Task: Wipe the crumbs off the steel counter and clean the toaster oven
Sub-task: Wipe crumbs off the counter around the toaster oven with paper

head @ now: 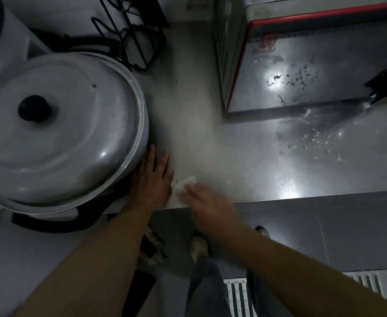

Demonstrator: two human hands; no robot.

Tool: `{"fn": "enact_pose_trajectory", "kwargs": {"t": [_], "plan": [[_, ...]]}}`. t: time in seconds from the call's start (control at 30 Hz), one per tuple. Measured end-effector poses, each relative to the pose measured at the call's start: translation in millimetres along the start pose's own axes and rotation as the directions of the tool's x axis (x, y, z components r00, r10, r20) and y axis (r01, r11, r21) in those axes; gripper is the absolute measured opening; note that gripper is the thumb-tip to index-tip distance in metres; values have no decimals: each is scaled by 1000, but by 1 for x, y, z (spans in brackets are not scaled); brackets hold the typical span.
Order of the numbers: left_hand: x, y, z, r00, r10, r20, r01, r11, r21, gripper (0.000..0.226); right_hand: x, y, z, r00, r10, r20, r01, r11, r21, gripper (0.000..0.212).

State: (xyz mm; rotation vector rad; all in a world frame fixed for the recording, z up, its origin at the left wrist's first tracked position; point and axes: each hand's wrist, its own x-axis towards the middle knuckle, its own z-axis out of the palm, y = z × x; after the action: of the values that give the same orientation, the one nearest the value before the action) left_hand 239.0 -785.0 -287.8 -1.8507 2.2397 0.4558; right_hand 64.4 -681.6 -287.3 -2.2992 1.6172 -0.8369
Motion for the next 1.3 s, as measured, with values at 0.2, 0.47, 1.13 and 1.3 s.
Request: {"fn": "enact_pose_trajectory", "kwargs": {"t": [0.2, 0.47, 1.13, 1.3], "plan": [[0, -1, 7, 999, 8, -34, -9, 1000, -13, 61, -20, 16, 10, 972, -98, 215, 107, 994, -32, 39], [0, 7, 4, 999, -32, 11, 32, 999, -17, 64, -5, 115, -81, 882, 467, -64, -471, 861, -194, 39], [41, 165, -3, 935, 195, -297, -205, 979, -4, 68, -12, 241, -171, 764, 638, -94, -633, 713, -302, 34], [55, 216, 10, 962, 216, -168, -218, 976, 8, 68, 1, 238, -165, 831, 530, -166, -556, 796, -239, 29]]}}
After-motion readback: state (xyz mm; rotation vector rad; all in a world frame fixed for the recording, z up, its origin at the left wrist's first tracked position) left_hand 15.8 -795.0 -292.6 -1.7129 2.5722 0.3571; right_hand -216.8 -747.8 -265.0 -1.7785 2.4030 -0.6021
